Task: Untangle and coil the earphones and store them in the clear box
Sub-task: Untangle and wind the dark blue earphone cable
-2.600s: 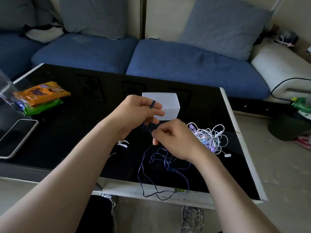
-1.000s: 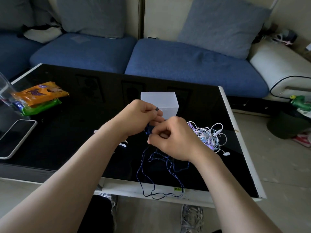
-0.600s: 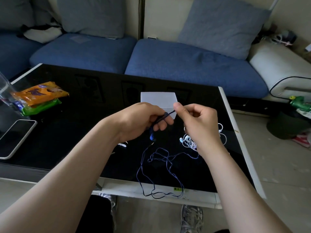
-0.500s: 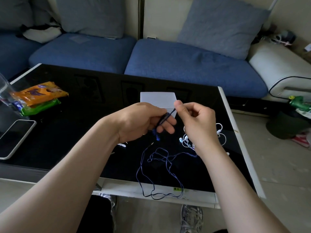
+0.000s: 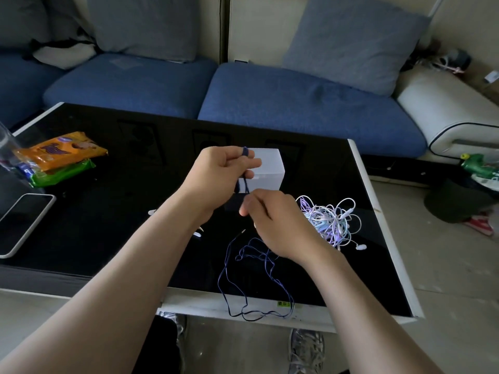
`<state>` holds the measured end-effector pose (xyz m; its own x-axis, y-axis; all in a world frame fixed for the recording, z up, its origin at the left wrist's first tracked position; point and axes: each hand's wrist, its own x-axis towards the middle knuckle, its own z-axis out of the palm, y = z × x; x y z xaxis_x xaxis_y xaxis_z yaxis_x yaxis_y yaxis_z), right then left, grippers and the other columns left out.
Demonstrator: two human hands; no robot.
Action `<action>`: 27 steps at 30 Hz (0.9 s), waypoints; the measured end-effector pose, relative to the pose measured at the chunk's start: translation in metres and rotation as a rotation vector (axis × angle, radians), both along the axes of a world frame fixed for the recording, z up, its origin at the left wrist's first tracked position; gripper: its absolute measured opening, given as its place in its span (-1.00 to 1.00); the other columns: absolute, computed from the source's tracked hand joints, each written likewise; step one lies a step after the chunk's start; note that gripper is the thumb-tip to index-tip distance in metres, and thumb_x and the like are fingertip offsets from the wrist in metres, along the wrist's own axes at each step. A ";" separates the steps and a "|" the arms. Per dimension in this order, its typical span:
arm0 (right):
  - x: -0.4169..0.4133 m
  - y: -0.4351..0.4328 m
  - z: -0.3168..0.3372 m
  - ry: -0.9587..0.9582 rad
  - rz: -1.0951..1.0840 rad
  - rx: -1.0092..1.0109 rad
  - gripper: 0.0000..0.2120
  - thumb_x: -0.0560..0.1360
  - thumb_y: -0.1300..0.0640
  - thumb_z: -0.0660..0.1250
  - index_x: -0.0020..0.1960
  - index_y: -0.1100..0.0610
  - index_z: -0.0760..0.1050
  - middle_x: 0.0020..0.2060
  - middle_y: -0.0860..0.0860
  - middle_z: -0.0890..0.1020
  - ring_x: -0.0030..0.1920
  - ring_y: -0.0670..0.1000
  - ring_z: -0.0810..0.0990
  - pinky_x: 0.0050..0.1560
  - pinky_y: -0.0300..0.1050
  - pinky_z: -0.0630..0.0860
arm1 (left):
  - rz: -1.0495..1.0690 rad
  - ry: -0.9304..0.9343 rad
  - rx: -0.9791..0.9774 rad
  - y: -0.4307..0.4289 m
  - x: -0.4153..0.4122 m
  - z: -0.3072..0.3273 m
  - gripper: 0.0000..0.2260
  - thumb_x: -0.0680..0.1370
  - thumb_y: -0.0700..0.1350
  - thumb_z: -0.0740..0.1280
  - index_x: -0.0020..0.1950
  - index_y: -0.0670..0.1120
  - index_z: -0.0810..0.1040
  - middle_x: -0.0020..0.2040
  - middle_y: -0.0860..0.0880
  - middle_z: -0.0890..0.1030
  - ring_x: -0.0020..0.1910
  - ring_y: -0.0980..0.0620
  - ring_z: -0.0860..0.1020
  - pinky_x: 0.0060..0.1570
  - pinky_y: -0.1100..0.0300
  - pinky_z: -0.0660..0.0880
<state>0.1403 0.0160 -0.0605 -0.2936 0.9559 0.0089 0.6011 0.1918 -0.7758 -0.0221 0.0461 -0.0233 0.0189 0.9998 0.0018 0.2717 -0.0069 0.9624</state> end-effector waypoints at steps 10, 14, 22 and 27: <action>0.019 0.011 0.002 0.167 -0.340 0.521 -0.84 0.54 0.05 0.57 -0.16 0.11 0.71 -0.55 -0.14 0.44 -0.49 -0.10 0.46 -0.38 -0.31 0.30 | -0.276 0.358 -0.134 -0.005 0.000 -0.001 -0.62 0.68 -0.15 0.14 -0.11 -0.04 0.74 -0.25 0.03 0.72 -0.16 0.01 0.63 0.08 -0.06 0.61; 0.028 0.018 0.005 0.311 -0.435 0.461 -0.79 0.60 -0.02 0.51 -0.11 0.09 0.70 -0.45 -0.13 0.52 -0.40 -0.12 0.46 -0.31 -0.20 0.38 | -0.395 0.004 -0.273 -0.010 0.003 0.007 -0.66 0.69 -0.20 0.11 0.03 -0.23 0.68 -0.24 -0.09 0.59 -0.19 -0.01 0.52 -0.06 0.13 0.45; 0.026 0.024 -0.002 0.206 -0.459 0.358 -0.57 0.77 -0.07 0.16 -0.04 0.12 0.67 -0.36 0.00 0.61 -0.38 -0.04 0.52 -0.34 -0.09 0.36 | -0.435 -0.360 -0.284 -0.010 0.010 0.002 -0.78 0.71 -0.03 0.28 0.03 -0.12 0.66 -0.25 0.03 0.56 -0.26 0.15 0.47 -0.23 0.36 0.44; 0.018 0.027 -0.006 -0.062 -0.374 0.219 -0.67 0.75 0.15 0.14 0.01 0.11 0.65 -0.25 -0.07 0.61 -0.22 0.08 0.56 -0.25 -0.03 0.35 | -0.203 -0.598 -0.354 0.007 0.016 -0.005 -0.75 0.74 0.03 0.23 -0.02 0.00 0.62 -0.18 0.05 0.63 -0.24 0.16 0.53 -0.20 0.25 0.46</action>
